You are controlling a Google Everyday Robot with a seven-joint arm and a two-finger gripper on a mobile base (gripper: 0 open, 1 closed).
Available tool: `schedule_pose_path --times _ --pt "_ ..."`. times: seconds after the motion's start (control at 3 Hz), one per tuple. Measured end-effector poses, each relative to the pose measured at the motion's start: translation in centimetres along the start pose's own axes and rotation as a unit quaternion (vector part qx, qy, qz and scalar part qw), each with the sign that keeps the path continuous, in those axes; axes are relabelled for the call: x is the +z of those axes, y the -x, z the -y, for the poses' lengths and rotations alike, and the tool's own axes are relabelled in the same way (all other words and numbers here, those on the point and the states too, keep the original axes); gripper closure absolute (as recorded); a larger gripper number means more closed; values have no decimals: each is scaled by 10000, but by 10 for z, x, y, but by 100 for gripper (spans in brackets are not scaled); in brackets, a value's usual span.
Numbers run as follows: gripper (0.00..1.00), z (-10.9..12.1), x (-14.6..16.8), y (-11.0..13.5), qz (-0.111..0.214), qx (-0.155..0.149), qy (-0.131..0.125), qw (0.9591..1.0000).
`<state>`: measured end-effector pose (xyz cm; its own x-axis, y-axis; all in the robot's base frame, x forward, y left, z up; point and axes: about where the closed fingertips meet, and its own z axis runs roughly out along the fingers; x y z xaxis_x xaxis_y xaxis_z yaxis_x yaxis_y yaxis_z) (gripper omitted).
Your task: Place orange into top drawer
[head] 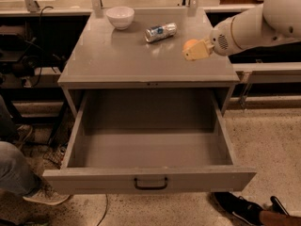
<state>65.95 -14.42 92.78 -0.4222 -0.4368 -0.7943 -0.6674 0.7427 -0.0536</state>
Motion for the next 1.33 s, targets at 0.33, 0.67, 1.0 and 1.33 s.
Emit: schedule_pose_path --times 0.33,0.67,1.0,1.33 --pt "100 -28 9 -21 -134 -388 396 9984" --pt "100 -68 19 -56 -198 -897 993 9908" --pt "100 -127 40 -105 -22 -1215 1843 9753" --pt "100 -159 57 -133 41 -1211 2173 9686"
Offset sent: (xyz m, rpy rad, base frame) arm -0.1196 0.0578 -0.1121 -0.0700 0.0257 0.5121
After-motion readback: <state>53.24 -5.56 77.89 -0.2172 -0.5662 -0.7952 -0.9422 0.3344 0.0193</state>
